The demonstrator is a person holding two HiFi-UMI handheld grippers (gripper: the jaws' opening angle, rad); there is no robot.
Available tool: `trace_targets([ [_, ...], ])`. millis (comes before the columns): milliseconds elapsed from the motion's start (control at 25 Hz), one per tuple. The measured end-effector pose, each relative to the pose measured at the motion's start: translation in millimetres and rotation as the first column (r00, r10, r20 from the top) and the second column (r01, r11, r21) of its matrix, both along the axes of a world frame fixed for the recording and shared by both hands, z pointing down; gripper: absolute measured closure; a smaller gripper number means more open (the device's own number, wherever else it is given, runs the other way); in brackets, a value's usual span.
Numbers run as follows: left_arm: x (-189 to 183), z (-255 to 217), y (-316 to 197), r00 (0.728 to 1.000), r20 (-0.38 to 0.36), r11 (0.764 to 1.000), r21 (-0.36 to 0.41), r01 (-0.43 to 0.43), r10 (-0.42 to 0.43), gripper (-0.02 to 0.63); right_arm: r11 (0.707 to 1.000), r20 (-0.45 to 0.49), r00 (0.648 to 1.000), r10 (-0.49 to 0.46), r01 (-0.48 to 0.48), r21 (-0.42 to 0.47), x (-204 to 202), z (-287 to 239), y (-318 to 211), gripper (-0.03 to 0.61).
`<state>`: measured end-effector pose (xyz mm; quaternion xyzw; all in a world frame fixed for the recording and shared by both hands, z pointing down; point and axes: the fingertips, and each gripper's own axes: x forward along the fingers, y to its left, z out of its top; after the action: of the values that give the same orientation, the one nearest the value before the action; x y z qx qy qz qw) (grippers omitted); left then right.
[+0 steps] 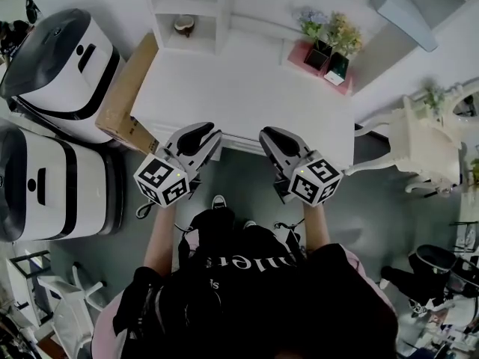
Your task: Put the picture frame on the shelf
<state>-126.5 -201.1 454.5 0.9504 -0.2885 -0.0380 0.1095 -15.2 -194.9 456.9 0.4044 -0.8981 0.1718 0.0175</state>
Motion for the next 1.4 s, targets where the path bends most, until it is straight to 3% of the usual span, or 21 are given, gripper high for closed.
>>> trace_targets([
  [480,66.9,-0.2,99.0,1.000,0.024,1.000,-0.015,-0.003,0.003,0.551,0.999,0.007,0.999,-0.047,0.047,0.022,40.7,-6.2,92.8,0.506],
  [880,101.8,10.6,181.9,0.999,0.036,0.999,-0.038,0.016,-0.015,0.560,0.995,0.051,0.994,-0.100,0.100,0.006,65.9,2.6,168.5,0.506],
  [1400,119.5,8.0,221.9,0.999,0.040,0.999,-0.026,0.029,-0.028,0.560,0.991,0.058,0.989,-0.134,0.133,0.024,78.7,1.8,204.9,0.506],
])
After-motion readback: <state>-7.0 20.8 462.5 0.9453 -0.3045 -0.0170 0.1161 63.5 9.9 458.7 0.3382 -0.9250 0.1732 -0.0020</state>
